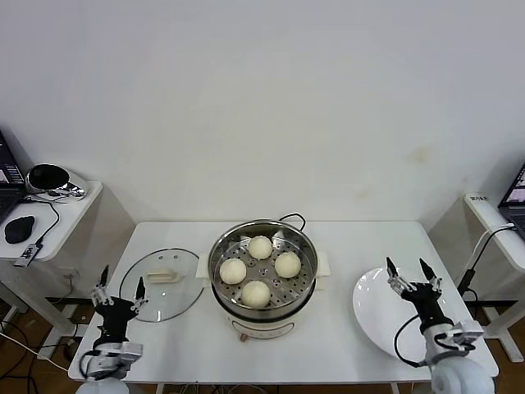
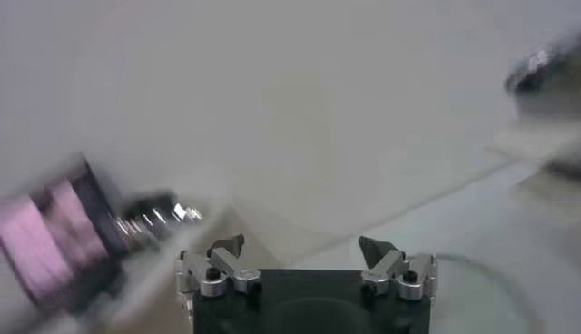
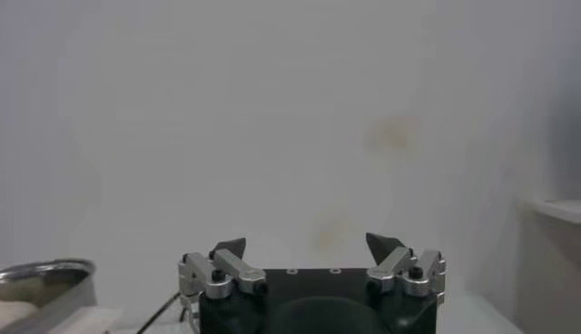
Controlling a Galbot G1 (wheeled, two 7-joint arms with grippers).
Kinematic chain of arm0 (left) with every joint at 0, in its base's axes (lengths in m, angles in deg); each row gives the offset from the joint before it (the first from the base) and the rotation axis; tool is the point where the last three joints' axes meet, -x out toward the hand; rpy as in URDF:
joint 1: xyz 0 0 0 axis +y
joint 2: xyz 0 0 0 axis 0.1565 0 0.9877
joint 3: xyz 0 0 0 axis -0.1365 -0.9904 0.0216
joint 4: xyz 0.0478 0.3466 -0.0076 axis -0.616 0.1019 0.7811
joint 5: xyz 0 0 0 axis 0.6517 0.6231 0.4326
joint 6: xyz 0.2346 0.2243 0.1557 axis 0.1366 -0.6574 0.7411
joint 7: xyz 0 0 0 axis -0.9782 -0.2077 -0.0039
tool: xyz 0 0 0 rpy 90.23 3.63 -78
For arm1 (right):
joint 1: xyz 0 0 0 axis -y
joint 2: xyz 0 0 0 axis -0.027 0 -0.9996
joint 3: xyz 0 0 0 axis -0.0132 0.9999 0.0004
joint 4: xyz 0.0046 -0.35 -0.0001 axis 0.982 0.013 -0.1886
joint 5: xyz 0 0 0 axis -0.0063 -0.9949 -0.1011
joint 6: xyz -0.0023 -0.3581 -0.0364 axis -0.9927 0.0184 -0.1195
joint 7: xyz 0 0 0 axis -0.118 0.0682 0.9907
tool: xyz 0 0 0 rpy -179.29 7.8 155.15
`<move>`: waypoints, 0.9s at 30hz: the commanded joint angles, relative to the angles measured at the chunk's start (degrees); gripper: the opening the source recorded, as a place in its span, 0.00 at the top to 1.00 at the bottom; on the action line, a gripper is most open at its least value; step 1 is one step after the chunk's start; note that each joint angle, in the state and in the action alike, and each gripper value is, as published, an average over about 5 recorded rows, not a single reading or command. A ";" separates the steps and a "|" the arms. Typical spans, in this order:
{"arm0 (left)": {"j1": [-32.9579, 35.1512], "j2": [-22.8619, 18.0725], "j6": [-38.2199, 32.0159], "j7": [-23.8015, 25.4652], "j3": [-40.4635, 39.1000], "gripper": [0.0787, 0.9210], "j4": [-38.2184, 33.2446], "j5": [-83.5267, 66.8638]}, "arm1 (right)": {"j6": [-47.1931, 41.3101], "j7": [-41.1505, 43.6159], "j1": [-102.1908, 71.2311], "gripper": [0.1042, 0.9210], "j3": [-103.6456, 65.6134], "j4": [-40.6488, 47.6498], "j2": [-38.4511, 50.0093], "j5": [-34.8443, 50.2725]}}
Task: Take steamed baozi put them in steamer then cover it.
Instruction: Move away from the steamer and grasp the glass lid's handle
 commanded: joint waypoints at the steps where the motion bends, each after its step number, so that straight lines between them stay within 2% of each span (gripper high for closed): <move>1: -3.60 5.63 -6.99 -6.00 -3.70 0.12 13.09 32.64 | 0.71 -2.06 -3.52 0.12 -1.52 -1.94 -2.46 -1.20; 7: -4.84 5.15 -4.43 -0.48 -4.07 0.12 13.68 30.74 | 0.81 -1.80 -4.66 0.12 -1.35 -2.77 -3.24 -2.29; 13: -8.49 5.32 -5.64 1.96 -4.29 0.12 17.01 30.57 | 1.07 -2.52 -4.64 0.12 -1.39 -3.11 -3.58 -2.79; 20: -13.54 5.70 -3.99 3.42 -4.61 0.12 21.12 30.51 | 1.23 -2.47 -5.29 0.12 -1.71 -3.10 -3.90 -3.38; 27: -16.55 4.78 -1.66 2.82 -4.86 0.12 24.61 29.75 | 1.09 -2.56 -5.00 0.12 -1.48 -2.75 -4.28 -3.69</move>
